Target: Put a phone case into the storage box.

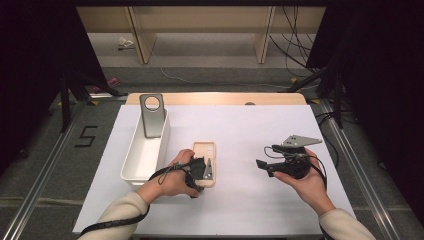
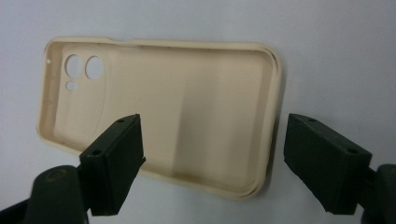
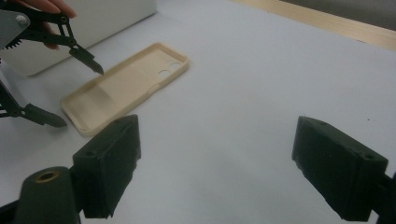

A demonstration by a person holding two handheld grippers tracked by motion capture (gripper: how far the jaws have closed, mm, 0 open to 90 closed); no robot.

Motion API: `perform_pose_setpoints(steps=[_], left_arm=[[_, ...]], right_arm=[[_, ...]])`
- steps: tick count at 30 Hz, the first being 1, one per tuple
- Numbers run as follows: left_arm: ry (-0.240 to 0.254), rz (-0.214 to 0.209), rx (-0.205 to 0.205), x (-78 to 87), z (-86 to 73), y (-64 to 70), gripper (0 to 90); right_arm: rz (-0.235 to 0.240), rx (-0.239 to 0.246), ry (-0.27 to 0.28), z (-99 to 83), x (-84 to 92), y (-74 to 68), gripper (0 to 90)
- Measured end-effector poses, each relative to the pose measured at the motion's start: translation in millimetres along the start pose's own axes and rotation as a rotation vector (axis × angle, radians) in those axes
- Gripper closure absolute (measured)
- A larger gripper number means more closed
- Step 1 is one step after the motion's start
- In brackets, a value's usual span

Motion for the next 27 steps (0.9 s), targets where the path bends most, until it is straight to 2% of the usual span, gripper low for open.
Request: perform_pose_setpoints(steps=[6,8,9,14,21,24,25,27], left_arm=[[-0.008,-0.003,0.0,-3.0,1.0,-0.1,19.7],[-0.007,-0.006,0.02,-3.8,1.1,1.6,19.5],[-0.009,-0.001,0.002,-3.8,1.5,-0.2,19.5],[-0.012,-0.01,0.005,-4.4,1.8,-0.7,19.5],[-0.019,-0.018,-0.013,-5.0,3.3,-1.5,21.1],[-0.022,-0.023,0.008,-5.5,3.5,0.5,21.8],[-0.022,-0.016,-0.013,-5.6,4.0,-1.9,21.9],[-0.023,-0.022,0.0,-5.8,3.7,-0.8,22.1]], right_arm=[[0.001,0.0,0.0,0.0,-0.2,-0.2,16.3],[0.002,-0.001,0.001,0.1,-0.3,-0.2,16.3],[0.002,-0.001,-0.001,0.0,-0.2,-0.2,16.3],[0.003,-0.001,0.0,-0.1,-0.6,0.0,16.3],[0.004,-0.002,0.0,-0.2,-0.8,0.0,16.3],[0.003,-0.003,-0.001,-0.3,-0.7,-0.1,16.3],[0.003,-0.003,-0.002,-0.4,-0.7,0.0,16.3],[0.002,-0.006,-0.004,-0.6,-0.6,-0.1,16.3]])
Point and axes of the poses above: each handheld gripper's, and its own axes: x roughly backward along the jaws, z roughly out of its top, y roughly to its right, the point moved 8 cm from there along -x, roughly forward along the jaws, and after that the axes turned 8 degrees about y, right-handed, at the moved point
